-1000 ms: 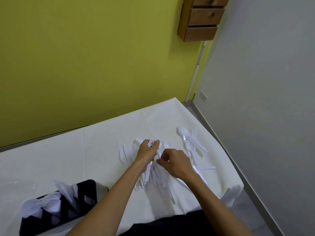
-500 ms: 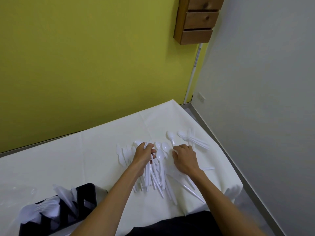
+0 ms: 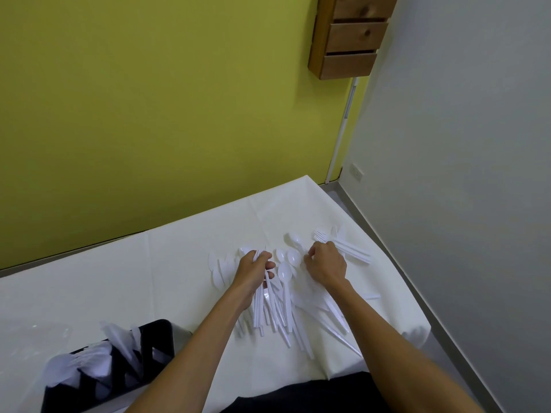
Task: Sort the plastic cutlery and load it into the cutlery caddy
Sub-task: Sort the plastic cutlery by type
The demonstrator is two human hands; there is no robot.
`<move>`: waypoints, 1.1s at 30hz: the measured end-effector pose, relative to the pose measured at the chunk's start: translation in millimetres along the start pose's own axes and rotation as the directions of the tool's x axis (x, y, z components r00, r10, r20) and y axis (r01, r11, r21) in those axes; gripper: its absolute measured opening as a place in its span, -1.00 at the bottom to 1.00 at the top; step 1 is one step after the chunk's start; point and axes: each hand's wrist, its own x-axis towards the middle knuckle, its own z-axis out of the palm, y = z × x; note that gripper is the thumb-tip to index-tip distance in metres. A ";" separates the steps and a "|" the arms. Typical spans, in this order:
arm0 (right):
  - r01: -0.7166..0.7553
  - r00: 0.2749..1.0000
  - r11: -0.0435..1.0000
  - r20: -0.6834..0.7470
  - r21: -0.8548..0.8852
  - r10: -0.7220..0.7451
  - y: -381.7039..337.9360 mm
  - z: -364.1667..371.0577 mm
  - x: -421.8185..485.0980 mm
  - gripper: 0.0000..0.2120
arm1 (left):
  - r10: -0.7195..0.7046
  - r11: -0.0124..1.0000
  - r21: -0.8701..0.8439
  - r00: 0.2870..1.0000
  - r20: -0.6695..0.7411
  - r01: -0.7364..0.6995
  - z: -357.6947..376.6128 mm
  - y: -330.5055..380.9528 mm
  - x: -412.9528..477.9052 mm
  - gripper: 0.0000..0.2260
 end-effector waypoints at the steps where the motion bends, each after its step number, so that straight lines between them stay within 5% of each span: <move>1: -0.014 1.000 1.000 -0.015 0.016 0.014 0.8 -2.3 2.1 -0.83 | -0.002 1.000 -0.010 1.000 -0.007 0.002 -2.4 -0.1 0.7 -0.83; 11: 0.033 0.996 0.998 -0.079 0.046 -0.029 4.3 -4.2 -0.9 -0.82 | -0.016 1.000 -0.014 1.000 -0.016 0.016 0.6 -6.5 1.1 -0.81; 22: -0.006 0.997 0.995 0.078 -0.101 0.014 -5.4 2.1 -11.6 -0.80 | -0.076 0.976 -0.206 0.997 -0.027 0.069 5.9 -2.8 1.5 -0.89; 27: -0.035 0.984 0.999 0.174 0.010 0.032 -2.3 -4.8 -13.7 -0.74 | -0.077 0.977 -0.202 0.997 -0.031 0.069 15.4 1.3 1.7 -0.90; 33: 0.094 0.994 0.972 0.028 0.215 -0.102 -15.3 -33.7 -39.9 -0.83 | 0.056 0.998 -0.004 0.995 -0.082 -0.056 17.8 10.3 10.2 -0.61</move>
